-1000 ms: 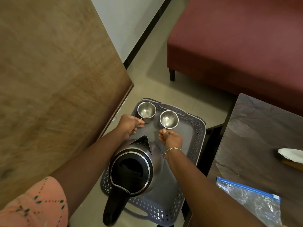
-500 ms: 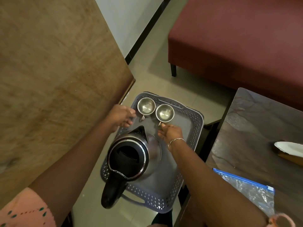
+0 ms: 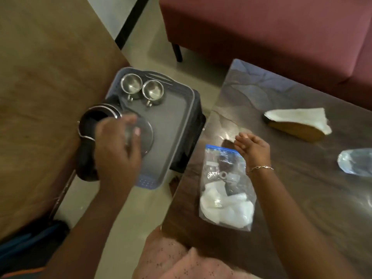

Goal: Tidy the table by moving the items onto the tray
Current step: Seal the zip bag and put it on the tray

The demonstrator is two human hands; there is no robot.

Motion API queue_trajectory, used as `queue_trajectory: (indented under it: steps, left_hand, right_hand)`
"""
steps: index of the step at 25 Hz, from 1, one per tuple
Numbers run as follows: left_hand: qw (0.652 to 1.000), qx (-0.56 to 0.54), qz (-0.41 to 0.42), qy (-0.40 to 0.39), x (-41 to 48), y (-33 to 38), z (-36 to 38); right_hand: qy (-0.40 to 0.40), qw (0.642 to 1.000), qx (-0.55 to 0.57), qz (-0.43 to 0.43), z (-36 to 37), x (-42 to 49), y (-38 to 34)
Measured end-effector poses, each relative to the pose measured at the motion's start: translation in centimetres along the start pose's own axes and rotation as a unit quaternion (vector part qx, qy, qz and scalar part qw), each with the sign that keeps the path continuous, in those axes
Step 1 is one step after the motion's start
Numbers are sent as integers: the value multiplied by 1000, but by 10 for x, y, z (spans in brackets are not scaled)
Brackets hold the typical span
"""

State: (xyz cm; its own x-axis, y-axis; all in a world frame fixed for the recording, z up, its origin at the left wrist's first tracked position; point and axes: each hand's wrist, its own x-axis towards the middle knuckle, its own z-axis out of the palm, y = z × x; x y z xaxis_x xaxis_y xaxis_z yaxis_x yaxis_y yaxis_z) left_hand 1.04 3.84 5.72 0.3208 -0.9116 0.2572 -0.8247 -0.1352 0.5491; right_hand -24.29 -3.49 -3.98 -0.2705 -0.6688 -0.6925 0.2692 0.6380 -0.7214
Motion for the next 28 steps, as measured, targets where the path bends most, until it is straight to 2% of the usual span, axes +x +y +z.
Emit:
queue_trajectory:
  steps: [2,6,10,13,17,25,28]
  left_hand:
    - [994,15,48,-96,-45,19,30]
    - [959,57,113,-254,-130,40,83]
    - [912,145,149,-353,-175,54,118]
    - [882,199,189,-384,-193,54,137]
    - [869,221,193,-397,-208,49,157]
    - [860,230,144,-433,-215,42,180]
    - [862,225,154,-428,-217,38,186]
  right_hand:
    - [40,999,9,5,-54,-6,5]
    - [91,995,-7,34,-127,-18,28]
    - [67,987,-101,109,-157,-28,69]
    - [2,974,-165,157,-150,-38,93]
    - [-50,973,-168,148,-136,-42,103]
    - [-6,966,-234,110,-127,-28,116]
    - [12,963,-257,81,-125,-31,114]
